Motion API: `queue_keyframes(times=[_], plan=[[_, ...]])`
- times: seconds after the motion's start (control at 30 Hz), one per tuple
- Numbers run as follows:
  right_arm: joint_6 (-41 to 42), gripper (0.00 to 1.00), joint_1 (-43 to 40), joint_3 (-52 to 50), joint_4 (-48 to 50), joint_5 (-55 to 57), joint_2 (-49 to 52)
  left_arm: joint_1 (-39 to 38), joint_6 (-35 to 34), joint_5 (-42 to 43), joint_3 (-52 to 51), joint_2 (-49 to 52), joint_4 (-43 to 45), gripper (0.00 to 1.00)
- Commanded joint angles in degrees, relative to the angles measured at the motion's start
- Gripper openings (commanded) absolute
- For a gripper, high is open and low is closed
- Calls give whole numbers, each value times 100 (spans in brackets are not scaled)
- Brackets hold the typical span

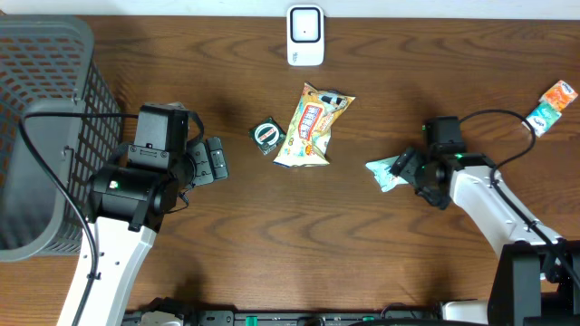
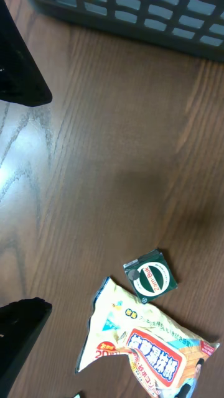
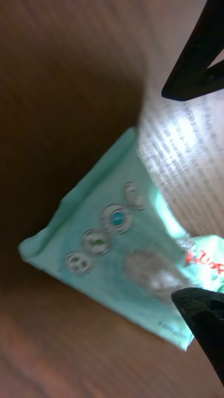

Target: Scan the item barcode

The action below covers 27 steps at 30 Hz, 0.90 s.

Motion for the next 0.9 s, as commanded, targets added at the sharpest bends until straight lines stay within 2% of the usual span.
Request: queue_keyframes(times=[0.0, 0.23, 0.4, 0.5, 0.67, 0.8, 0.87], plan=[[-455, 91, -83, -33, 205, -605, -87, 9, -52, 9, 50, 11, 0, 98], [-120, 87, -81, -111, 479, -614, -85, 9, -52, 9, 50, 11, 0, 98], [535, 78, -81, -404, 551, -612, -85, 9, -52, 9, 50, 11, 0, 98], [584, 74, -76, -485, 603, -610, -85, 9, -52, 9, 52, 11, 0, 98], [584, 61, -76, -562, 767, -483, -85, 9, -52, 9, 52, 11, 0, 98], [581, 61, -59, -590, 855, -466, -85, 9, -52, 11, 52, 11, 0, 98], [579, 69, -9, -603, 841, -466, -85, 9, -52, 9, 52, 11, 0, 98]])
